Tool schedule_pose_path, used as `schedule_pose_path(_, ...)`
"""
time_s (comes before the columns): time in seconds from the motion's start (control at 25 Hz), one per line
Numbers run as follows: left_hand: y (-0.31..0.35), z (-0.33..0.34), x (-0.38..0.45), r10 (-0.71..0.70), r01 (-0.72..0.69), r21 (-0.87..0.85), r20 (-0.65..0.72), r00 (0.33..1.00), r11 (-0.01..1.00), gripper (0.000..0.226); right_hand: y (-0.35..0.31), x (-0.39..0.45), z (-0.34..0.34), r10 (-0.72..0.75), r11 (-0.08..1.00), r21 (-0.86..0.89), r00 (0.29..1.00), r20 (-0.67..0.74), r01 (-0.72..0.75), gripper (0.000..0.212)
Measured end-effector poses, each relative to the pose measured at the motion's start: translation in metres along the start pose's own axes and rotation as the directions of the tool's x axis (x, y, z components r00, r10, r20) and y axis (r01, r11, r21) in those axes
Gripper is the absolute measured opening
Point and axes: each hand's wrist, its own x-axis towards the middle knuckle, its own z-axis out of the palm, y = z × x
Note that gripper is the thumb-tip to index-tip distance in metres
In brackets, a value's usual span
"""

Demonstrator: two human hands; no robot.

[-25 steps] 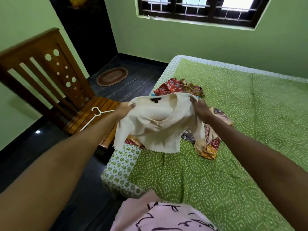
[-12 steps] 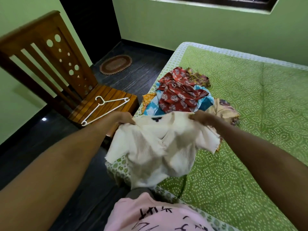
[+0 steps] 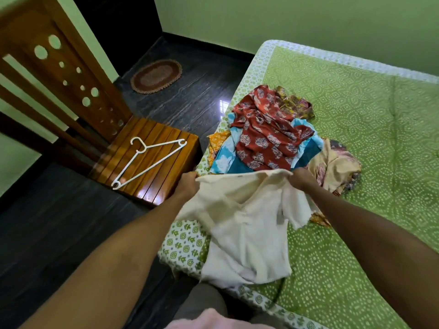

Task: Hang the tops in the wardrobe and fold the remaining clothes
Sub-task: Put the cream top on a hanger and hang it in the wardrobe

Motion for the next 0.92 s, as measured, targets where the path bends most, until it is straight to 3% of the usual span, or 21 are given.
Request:
schedule_pose_path(0.08,0.003,0.002,0.025,-0.028,0.021,-0.064,-0.115,0.993,0.998,0.026,-0.021,0.014,0.006,0.085,0.996,0.055,0.973,-0.216,-0.074,0.03)
schedule_pose_path(0.12,-0.001,0.006,0.04,-0.035,0.03,-0.055,-0.097,0.995,0.998,0.03,-0.034,0.025,0.015,0.098,0.993,0.078,0.972,-0.214,-0.083,0.034)
schedule_pose_path(0.28,-0.047,0.02,0.07,-0.099,0.103,-0.049,0.063,0.993,0.994,0.032,-0.091,0.043,0.072,0.045,0.991,0.125,0.998,0.053,-0.052,0.046)
schedule_pose_path(0.44,-0.114,0.018,0.075,-0.271,0.283,-0.2,0.087,0.959,0.938,0.023,-0.159,0.059,0.118,-0.152,0.987,0.085,0.962,0.226,0.136,0.037)
schedule_pose_path(0.6,-0.192,0.01,0.093,-0.425,0.427,-0.301,0.077,0.902,0.852,0.04,-0.26,0.092,0.158,-0.331,0.944,0.095,0.897,0.293,0.317,0.028)
schedule_pose_path(0.72,-0.235,0.005,0.114,-0.51,0.49,-0.38,0.056,0.859,0.785,0.039,-0.338,0.114,0.183,-0.446,0.893,0.073,0.847,0.29,0.445,0.032)
schedule_pose_path(0.8,-0.254,0.006,0.131,-0.612,0.545,-0.554,0.08,0.787,0.63,0.028,-0.388,0.129,0.201,-0.537,0.83,0.01,0.794,0.285,0.557,0.042)
schedule_pose_path(0.88,-0.265,0.011,0.145,-0.695,0.521,-0.807,0.205,0.689,0.278,0.007,-0.429,0.146,0.218,-0.587,0.762,-0.123,0.758,0.284,0.636,0.056)
schedule_pose_path(0.92,-0.268,0.014,0.152,-0.698,0.475,-0.873,0.275,0.661,0.106,0.011,-0.446,0.156,0.227,-0.603,0.711,-0.223,0.742,0.294,0.667,0.059)
